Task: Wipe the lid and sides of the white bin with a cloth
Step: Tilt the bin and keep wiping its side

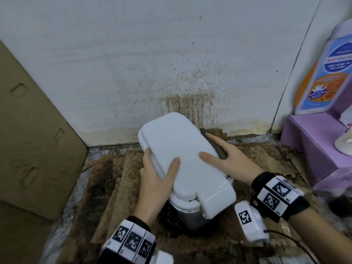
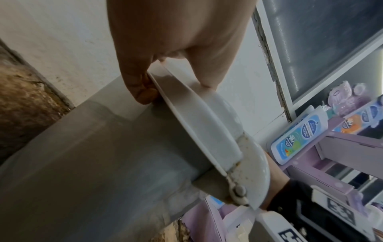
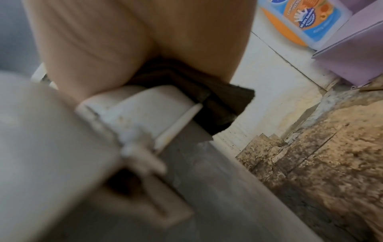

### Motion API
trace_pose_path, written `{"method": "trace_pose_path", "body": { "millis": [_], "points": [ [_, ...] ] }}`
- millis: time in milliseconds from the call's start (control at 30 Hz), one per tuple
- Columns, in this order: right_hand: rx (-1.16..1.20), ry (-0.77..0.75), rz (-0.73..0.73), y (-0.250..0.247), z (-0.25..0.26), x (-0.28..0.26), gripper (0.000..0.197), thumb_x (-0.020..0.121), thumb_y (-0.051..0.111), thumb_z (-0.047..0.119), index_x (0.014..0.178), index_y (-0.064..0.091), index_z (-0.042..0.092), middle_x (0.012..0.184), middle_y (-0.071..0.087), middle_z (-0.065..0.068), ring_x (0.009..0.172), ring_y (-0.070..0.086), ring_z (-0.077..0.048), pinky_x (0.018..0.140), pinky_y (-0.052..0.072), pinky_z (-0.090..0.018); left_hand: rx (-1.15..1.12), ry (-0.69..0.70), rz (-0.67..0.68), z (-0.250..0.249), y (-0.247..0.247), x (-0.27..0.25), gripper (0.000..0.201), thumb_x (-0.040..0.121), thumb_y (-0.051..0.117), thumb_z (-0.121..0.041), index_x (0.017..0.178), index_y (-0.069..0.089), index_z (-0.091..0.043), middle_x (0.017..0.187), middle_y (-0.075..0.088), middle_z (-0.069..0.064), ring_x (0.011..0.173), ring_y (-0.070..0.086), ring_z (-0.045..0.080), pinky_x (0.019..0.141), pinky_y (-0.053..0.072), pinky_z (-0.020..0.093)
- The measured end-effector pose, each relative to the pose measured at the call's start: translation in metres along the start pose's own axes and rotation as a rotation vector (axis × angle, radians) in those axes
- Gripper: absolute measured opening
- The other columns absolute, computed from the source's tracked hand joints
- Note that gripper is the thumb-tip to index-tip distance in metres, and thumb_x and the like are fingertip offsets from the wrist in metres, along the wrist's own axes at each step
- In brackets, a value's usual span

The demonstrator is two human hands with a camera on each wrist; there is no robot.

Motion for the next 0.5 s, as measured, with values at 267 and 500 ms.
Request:
{"method": "trace_pose_path", "body": {
  "millis": [267, 500],
  "points": [
    [0.022, -0.036, -0.120, -0.001, 0.000, -0.011, 0.082, 0.083, 0.068, 0.063, 0.154, 0.030, 0.045, 0.138, 0.052, 0.017, 0.119, 0.058, -0.007, 0.097, 0.056, -0.039, -0.037, 0.047, 0.079, -0.012, -0.001, 0.002, 0.092, 0.082, 0.070, -0.068, 0.156, 0.020, -0.045, 0.153, 0.039, -0.014, 0.134, 0.049, 0.009, 0.107, 0.049, 0.040],
    [0.011, 0.083, -0.374, 0.013, -0.010, -0.039, 0.083, 0.086, 0.064, 0.063, 0.156, 0.023, 0.043, 0.128, 0.042, 0.007, 0.134, 0.038, -0.018, 0.107, 0.041, -0.041, -0.164, 0.033, 0.233, -0.022, -0.001, 0.016, 0.073, 0.093, 0.065, -0.041, 0.157, 0.031, -0.041, 0.146, 0.055, -0.018, 0.120, 0.064, 0.000, 0.093, 0.059, 0.031]
  ]
}}
Point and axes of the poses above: each hand's wrist, its own x-axis towards the middle knuckle, its own y-axis out of the palm, z = x × y, the point moved 9 cm from there along x, towards the middle knuckle
